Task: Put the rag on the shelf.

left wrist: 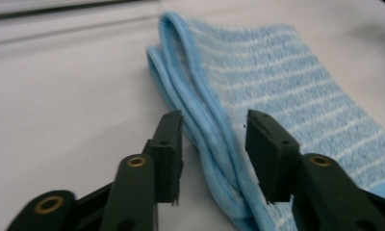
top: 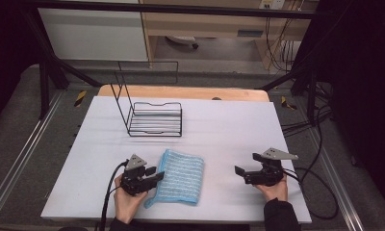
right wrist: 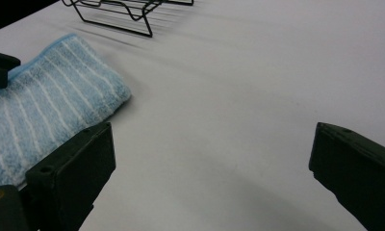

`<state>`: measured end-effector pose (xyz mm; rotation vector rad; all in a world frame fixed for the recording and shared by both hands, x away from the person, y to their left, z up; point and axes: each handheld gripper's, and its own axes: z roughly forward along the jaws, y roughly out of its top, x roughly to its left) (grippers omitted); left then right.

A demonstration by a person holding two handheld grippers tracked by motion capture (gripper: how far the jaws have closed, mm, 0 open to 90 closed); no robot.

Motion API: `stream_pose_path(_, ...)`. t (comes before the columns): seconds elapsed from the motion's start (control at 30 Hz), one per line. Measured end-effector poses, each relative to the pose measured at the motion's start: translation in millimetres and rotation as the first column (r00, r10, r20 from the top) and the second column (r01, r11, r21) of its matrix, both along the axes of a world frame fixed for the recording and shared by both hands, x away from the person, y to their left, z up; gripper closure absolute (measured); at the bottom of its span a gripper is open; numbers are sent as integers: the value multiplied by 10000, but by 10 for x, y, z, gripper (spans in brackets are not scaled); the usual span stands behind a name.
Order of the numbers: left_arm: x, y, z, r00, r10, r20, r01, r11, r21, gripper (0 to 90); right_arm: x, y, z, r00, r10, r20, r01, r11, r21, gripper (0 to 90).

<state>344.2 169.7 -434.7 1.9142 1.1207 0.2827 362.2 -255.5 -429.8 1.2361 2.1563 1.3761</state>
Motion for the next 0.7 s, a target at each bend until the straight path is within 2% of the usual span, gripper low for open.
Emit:
stream_pose_path(0.03,0,0,0,10000,0,0,0,10000,0,511,0,0,0,10000,0,0,0,10000,0,30)
stream_pose_path(0.2,132,4,94,9992,124,392,-129,9999,105,377,83,277,64,9997,249,-48,-249,9997,89,39)
stream_pose_path(0.37,307,-6,120,9994,76,334,-84,9997,245,308,165,535,80,9988,356,-325,-344,9988,359,51)
stream_pose_path(0.47,388,5,126,9998,102,151,-104,9999,132,310,214,682,77,9969,409,-665,-381,9984,430,68)
stream_pose_path(0.53,528,-8,145,9998,159,-147,-160,9999,-38,334,231,768,71,9970,349,-694,-312,9980,541,88)
stream_pose_path(0.6,612,-50,148,9994,154,-295,-149,9997,173,362,231,842,44,9969,343,-702,-273,9947,994,126)
stream_pose_path(0.7,674,-97,134,9993,167,-334,-155,9992,373,411,210,945,-27,9966,272,-780,-176,9925,1206,163)
